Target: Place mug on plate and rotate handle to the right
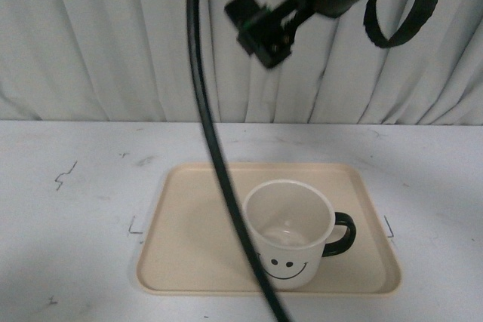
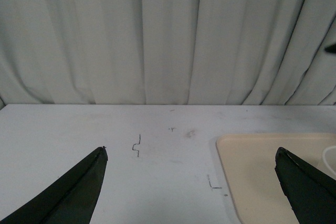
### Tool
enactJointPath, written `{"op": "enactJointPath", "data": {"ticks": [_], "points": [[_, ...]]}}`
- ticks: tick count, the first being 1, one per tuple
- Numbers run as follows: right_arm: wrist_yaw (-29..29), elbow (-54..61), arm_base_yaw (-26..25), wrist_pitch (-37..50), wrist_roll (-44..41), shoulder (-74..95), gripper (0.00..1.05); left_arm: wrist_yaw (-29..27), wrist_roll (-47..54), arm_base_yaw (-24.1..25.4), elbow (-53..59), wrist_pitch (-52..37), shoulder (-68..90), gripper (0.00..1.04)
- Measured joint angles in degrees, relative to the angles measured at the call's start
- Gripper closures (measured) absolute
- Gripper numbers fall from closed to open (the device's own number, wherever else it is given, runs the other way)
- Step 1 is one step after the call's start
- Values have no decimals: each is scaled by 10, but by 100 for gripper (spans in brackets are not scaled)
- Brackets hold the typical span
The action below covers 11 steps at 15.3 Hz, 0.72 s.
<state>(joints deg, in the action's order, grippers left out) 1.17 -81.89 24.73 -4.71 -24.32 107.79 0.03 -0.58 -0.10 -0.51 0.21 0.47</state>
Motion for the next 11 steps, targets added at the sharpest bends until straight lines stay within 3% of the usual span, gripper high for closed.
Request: {"op": "enactJointPath", "data": {"ticks": [2,5,6,8,10,11], "points": [[-68,80,0,124,49,-39,25,0,0,0,0,0,0,7],[-130,157,-4,224,96,-71,32,-2,0,0,0,1,0,7],[-189,261,-29,359,155,-103,43,-2,0,0,0,0,0,7],[-196,396,-78,513,205,-142,61,-1,0,0,0,0,0,7],[-179,482,-98,589,223,-195,78,0,0,0,0,0,0,7],[-132,580,-121,617,233,-282,102,-1,0,0,0,0,0,7]]}}
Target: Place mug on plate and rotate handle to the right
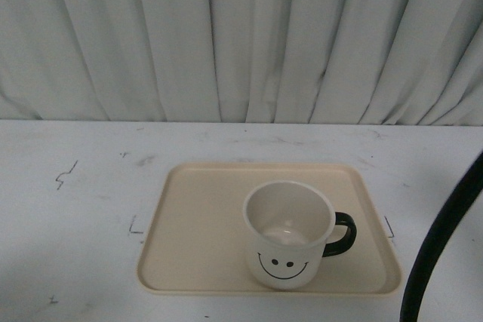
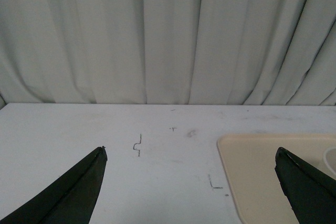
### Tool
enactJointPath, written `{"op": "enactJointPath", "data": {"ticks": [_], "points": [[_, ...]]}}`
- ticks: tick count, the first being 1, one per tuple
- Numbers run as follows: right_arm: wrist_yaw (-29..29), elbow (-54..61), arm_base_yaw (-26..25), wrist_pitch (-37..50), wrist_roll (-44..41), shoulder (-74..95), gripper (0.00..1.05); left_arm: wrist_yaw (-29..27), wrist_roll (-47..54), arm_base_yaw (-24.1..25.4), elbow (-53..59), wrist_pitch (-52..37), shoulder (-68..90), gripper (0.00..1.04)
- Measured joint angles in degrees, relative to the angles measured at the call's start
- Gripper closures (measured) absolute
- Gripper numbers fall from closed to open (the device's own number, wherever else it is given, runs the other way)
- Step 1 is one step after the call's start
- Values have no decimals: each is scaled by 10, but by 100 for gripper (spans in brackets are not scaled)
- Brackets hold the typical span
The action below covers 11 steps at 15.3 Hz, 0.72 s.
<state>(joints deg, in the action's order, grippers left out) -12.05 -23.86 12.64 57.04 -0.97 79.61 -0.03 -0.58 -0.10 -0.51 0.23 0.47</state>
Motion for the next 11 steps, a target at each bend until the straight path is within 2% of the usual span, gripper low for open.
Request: {"op": "enactJointPath", "data": {"ticks": [2,6,9,11], "points": [[57,146,-65,-40,1,-163,103,0,0,0,0,0,0,7],[65,167,-75,-60,1,-206,103,0,0,0,0,0,0,7],[74,187,-80,-17,1,-208,103,0,0,0,0,0,0,7],[115,212,-122,-66,1,-242,103,0,0,0,0,0,0,7]]}}
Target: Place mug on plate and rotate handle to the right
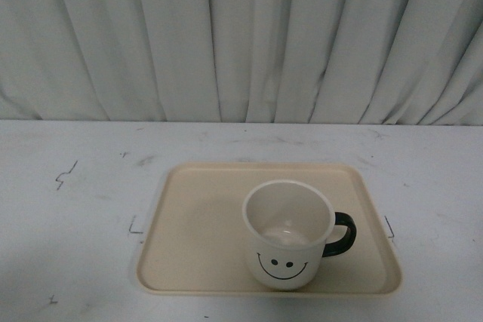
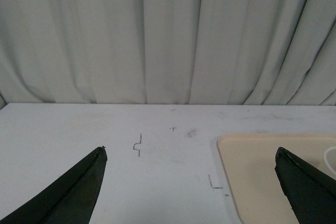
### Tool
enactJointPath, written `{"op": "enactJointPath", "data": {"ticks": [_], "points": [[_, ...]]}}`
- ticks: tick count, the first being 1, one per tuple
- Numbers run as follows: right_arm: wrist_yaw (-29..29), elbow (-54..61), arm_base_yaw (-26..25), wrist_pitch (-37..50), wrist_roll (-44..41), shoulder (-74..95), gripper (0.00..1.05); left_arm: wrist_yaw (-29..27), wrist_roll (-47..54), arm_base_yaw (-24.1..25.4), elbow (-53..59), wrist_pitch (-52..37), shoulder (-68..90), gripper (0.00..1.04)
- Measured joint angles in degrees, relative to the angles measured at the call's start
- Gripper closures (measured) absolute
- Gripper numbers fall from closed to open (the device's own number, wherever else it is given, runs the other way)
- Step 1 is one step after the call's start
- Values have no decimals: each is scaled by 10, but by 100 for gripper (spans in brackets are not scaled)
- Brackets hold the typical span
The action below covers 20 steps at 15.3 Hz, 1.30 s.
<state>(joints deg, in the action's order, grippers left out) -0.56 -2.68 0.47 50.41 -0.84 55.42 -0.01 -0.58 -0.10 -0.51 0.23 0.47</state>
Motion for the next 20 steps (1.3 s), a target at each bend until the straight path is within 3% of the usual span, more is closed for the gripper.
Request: {"op": "enactJointPath", "data": {"ticks": [4,12,20], "points": [[3,6,-8,-41,1,-69,103,0,0,0,0,0,0,7],[4,20,-8,-239,2,-287,103,0,0,0,0,0,0,7],[4,20,-8,-367,2,-418,103,0,0,0,0,0,0,7]]}}
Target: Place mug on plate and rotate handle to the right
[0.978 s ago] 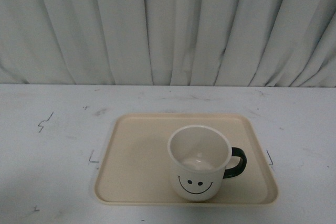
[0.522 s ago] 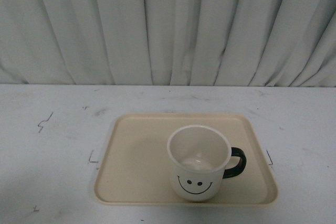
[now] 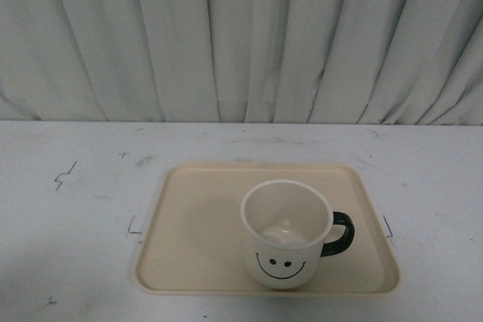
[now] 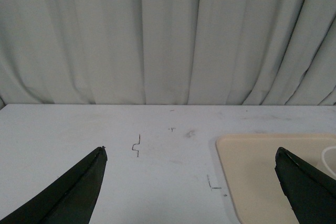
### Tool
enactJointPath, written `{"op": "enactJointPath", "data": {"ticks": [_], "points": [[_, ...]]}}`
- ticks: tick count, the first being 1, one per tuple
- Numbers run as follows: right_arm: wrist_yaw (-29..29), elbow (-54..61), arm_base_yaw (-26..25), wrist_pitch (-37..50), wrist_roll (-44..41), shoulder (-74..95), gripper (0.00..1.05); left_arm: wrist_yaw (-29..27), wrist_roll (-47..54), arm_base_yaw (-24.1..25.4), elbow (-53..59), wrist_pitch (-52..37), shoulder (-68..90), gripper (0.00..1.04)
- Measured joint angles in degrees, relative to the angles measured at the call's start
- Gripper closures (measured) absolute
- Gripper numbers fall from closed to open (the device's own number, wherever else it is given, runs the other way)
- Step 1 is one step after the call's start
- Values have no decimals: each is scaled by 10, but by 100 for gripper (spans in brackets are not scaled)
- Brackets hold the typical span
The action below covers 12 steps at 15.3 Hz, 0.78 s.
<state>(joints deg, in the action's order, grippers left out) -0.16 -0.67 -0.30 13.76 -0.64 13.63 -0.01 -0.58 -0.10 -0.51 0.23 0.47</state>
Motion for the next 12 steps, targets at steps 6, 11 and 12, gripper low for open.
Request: {"op": "enactJointPath", "data": {"ticks": [6,11,12], "points": [[0,0,0,-39,0,-38,103,0,0,0,0,0,0,7],[1,0,0,-139,0,-134,101,0,0,0,0,0,0,7],[2,0,0,-140,0,-134,89,0,0,0,0,0,0,7]]}}
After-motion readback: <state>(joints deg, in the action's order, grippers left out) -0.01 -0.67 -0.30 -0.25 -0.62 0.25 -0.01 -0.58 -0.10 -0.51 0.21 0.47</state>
